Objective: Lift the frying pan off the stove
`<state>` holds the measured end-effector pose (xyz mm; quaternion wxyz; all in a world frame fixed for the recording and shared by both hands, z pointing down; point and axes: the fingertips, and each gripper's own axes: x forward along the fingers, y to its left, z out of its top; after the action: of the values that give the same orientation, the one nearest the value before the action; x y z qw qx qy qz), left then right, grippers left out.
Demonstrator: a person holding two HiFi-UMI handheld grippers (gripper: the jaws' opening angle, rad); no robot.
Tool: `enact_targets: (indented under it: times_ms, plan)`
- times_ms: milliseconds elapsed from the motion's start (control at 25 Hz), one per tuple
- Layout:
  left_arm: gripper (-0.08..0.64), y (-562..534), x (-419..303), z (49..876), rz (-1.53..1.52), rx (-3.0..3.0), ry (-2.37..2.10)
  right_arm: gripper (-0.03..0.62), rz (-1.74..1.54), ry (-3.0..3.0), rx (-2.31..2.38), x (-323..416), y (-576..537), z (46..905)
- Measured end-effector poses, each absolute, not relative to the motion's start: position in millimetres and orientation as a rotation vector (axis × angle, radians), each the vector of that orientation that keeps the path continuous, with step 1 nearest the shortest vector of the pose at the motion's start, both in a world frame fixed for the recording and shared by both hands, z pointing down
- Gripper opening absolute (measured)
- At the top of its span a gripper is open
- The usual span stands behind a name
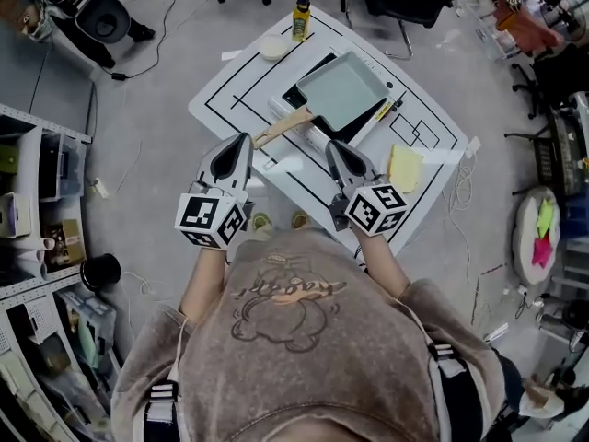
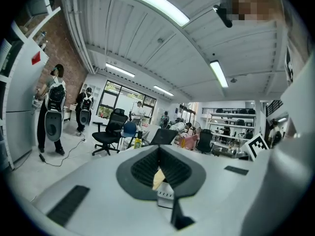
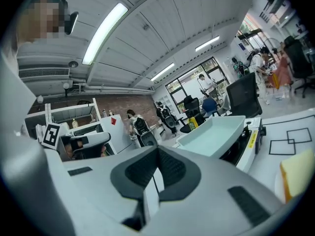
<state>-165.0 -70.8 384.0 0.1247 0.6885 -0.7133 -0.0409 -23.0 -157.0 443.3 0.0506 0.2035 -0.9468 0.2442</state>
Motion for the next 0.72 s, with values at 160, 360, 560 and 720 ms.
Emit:
enact_targets:
  times_ms: [160,360,560,720]
  plan:
    - [0.008,-73.8,-167.0,383.0,-0.123,2.058,-2.048,-0.003,0.746,-2.892,0.641,-29.3,-154.7,442.0]
    - [0.008,-78.8,-168.1,387.1,-0.121,2.092,-2.004,-0.003,0.759,-2.896,0.651,-35.3,-153.3,440.6]
    - [0.009,-83.8,-166.1,390.3,-0.12,2.124,-1.955,-0.003,0.791,-2.891,0.641,-39.2,-153.3,441.3]
    - [0.077,-87.4,-163.9,396.1,-0.116,2.139,-1.891,0.053,0.823,-2.889,0.597,-45.4,-150.8,442.6]
